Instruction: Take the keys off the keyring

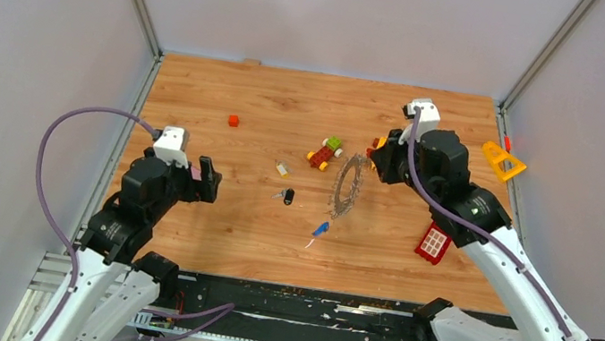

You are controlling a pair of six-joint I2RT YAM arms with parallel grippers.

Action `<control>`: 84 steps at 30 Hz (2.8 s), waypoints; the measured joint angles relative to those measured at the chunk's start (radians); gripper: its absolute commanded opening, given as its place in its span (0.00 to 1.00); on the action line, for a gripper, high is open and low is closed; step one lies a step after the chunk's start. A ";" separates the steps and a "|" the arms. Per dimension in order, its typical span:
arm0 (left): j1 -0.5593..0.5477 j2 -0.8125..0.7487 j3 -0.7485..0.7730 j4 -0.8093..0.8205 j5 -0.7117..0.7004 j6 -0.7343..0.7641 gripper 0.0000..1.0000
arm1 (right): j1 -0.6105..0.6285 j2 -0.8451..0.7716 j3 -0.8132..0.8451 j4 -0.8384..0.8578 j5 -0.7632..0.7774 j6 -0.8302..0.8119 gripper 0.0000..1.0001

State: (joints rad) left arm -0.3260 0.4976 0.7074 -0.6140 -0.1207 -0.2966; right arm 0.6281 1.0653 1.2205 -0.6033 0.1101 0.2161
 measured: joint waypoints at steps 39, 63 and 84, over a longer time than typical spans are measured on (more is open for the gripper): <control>-0.947 0.214 -0.153 0.519 -0.362 -0.123 0.99 | 0.263 -0.094 0.210 -0.349 -0.098 -0.020 0.00; -1.007 0.422 -0.323 1.296 -0.034 -0.046 0.89 | 0.264 -0.335 0.135 -0.417 -0.295 -0.074 0.00; -1.106 0.397 -0.235 1.210 -0.106 0.017 0.77 | 0.266 -0.445 0.067 -0.326 -0.240 -0.038 0.00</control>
State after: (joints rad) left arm -1.4322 0.8944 0.4728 0.5961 -0.2268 -0.2794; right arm 0.8936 0.6205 1.2873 -0.9291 -0.1295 0.1780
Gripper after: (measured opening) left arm 0.757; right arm 0.026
